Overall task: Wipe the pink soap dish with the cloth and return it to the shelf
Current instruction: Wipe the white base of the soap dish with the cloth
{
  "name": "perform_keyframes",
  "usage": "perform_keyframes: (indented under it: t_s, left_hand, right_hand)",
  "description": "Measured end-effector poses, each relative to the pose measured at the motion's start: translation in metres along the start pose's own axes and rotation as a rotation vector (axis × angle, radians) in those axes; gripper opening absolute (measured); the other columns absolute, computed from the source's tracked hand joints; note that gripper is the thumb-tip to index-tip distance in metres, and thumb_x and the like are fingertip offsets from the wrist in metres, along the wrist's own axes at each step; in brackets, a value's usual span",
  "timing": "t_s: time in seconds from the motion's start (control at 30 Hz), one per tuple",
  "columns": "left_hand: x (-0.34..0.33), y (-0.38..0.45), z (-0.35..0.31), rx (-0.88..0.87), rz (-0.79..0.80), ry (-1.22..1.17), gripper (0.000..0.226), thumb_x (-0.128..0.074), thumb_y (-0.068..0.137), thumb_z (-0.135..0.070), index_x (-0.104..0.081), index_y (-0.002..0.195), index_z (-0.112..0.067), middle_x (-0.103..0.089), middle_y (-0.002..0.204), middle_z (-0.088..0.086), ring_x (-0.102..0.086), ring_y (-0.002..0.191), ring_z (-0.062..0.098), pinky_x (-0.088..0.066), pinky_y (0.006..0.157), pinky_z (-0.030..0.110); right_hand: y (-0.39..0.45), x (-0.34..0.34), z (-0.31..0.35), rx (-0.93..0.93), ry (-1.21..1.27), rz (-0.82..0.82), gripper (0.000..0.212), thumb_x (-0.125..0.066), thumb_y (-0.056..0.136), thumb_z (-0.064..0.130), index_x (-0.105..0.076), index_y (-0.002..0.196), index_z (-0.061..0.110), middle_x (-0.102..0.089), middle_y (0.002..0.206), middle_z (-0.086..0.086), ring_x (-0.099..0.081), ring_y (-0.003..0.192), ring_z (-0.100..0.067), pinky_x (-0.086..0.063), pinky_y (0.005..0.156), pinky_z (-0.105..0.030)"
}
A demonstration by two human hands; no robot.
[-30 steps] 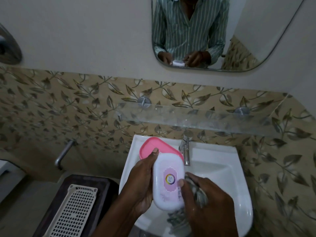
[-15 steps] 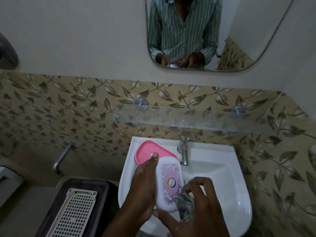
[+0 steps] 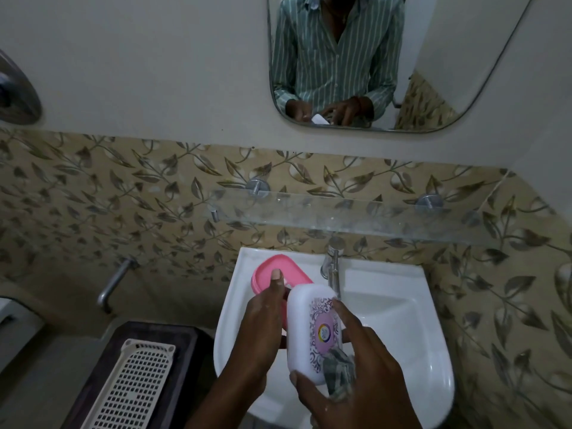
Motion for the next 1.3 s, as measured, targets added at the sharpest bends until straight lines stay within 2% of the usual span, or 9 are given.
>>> perform_keyframes:
  t_s: [0.13,0.27,0.37,0.47,0.57,0.63,0.8,1.17,1.3]
  left_hand:
    - [0.013,-0.003,-0.015,-0.394,0.003,0.186,0.038,-0.043,0.099,-0.049,-0.067,0.083,-0.024,-0.067,0.084,0.006,-0.068,0.064,0.016,-0.059,0.042,0.036]
    - [0.017,-0.007,-0.018,-0.509,0.17,0.373,0.019,-0.043,0.108,-0.038,-0.057,0.121,-0.041,-0.068,0.085,-0.006,-0.068,0.052,0.026,-0.055,0.034,0.041]
    - [0.014,-0.013,-0.017,-0.468,0.263,0.394,0.061,-0.049,0.102,-0.055,-0.016,0.154,-0.057,-0.072,0.098,-0.001,-0.075,0.068,0.029,-0.064,0.055,0.05]
    - [0.01,-0.017,-0.011,-0.414,0.267,0.36,0.08,-0.049,0.094,-0.067,0.012,0.146,-0.071,-0.077,0.101,0.005,-0.077,0.078,0.032,-0.064,0.067,0.054]
    - [0.006,-0.017,-0.002,-0.385,0.266,0.271,0.075,-0.047,0.096,-0.061,0.005,0.151,-0.065,-0.079,0.1,0.005,-0.076,0.068,0.03,-0.062,0.055,0.045]
    - [0.006,-0.014,0.005,-0.337,0.241,0.186,0.067,-0.046,0.098,-0.056,-0.014,0.156,-0.052,-0.079,0.105,0.001,-0.076,0.066,0.026,-0.061,0.05,0.041]
    - [0.005,-0.013,0.007,-0.301,0.223,0.092,0.04,-0.045,0.1,-0.052,-0.054,0.137,-0.042,-0.075,0.116,0.0,-0.078,0.085,0.028,-0.062,0.051,0.04]
    - [0.003,-0.016,0.012,-0.253,0.237,0.087,0.039,-0.043,0.106,-0.047,-0.051,0.141,-0.034,-0.077,0.102,0.009,-0.077,0.076,0.032,-0.061,0.055,0.041]
    - [0.002,-0.019,0.011,-0.256,0.242,0.091,0.044,-0.042,0.101,-0.051,-0.051,0.141,-0.037,-0.077,0.111,0.004,-0.078,0.082,0.031,-0.061,0.056,0.04]
  right_hand:
    - [0.002,0.016,-0.005,-0.03,0.033,-0.017,0.103,-0.082,0.047,0.061,-0.048,0.138,0.027,-0.068,0.103,0.012,-0.067,0.087,-0.008,-0.057,0.078,-0.022]
    - [0.008,0.028,-0.01,-0.034,0.065,-0.034,0.102,-0.085,0.051,0.058,-0.045,0.141,0.029,-0.066,0.105,0.012,-0.064,0.094,-0.001,-0.052,0.081,-0.012]
    - [0.014,0.029,-0.01,-0.032,0.087,0.003,0.101,-0.086,0.054,0.056,-0.042,0.142,0.031,-0.064,0.107,0.012,-0.063,0.096,0.0,-0.049,0.081,-0.006]
    - [0.016,0.024,-0.007,-0.031,0.118,0.041,0.101,-0.085,0.055,0.056,-0.039,0.143,0.033,-0.062,0.11,0.014,-0.062,0.098,-0.001,-0.05,0.083,-0.009]
    - [0.017,0.018,-0.003,-0.022,0.118,0.069,0.101,-0.084,0.057,0.057,-0.036,0.143,0.035,-0.057,0.108,0.02,-0.058,0.096,0.006,-0.043,0.079,0.002]
    - [0.016,0.015,-0.002,-0.027,0.115,0.093,0.101,-0.082,0.057,0.059,-0.035,0.143,0.035,-0.054,0.105,0.022,-0.056,0.093,0.009,-0.037,0.074,0.008]
    - [0.012,0.015,0.0,-0.01,0.067,0.106,0.101,-0.084,0.056,0.057,-0.038,0.143,0.032,-0.058,0.103,0.012,-0.054,0.089,0.011,-0.032,0.075,0.009]
    - [0.01,0.013,0.001,0.005,-0.003,0.142,0.099,-0.084,0.055,0.055,-0.045,0.141,0.023,-0.061,0.095,0.005,-0.056,0.081,0.002,-0.033,0.076,0.008]
    - [0.011,0.011,0.0,0.005,-0.02,0.159,0.1,-0.086,0.055,0.052,-0.044,0.141,0.025,-0.059,0.094,0.005,-0.055,0.081,0.003,-0.034,0.076,0.007]
Point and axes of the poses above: each hand's wrist, its own y-axis towards the middle knuckle, its own x-axis out of the back of the hand, z = x × y, the point moved 7 cm from there along y, towards the middle knuckle
